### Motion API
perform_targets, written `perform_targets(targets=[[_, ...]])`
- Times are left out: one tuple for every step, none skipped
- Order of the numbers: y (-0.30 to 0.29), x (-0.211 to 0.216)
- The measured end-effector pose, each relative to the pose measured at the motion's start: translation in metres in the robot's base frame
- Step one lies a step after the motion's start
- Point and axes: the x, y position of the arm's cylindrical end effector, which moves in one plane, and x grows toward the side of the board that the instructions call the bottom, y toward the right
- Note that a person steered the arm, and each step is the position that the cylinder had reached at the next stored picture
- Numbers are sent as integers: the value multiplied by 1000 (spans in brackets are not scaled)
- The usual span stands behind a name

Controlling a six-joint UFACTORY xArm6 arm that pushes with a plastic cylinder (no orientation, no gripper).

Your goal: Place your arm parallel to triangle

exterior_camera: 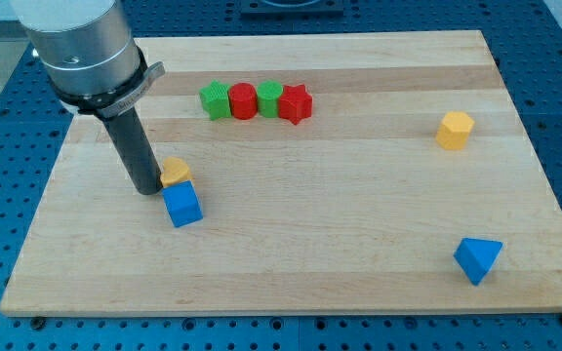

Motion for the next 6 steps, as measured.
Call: perform_targets(targets=[[0, 0], [-32, 59], [-40, 81], [-6, 96], [102, 120], [205, 140]])
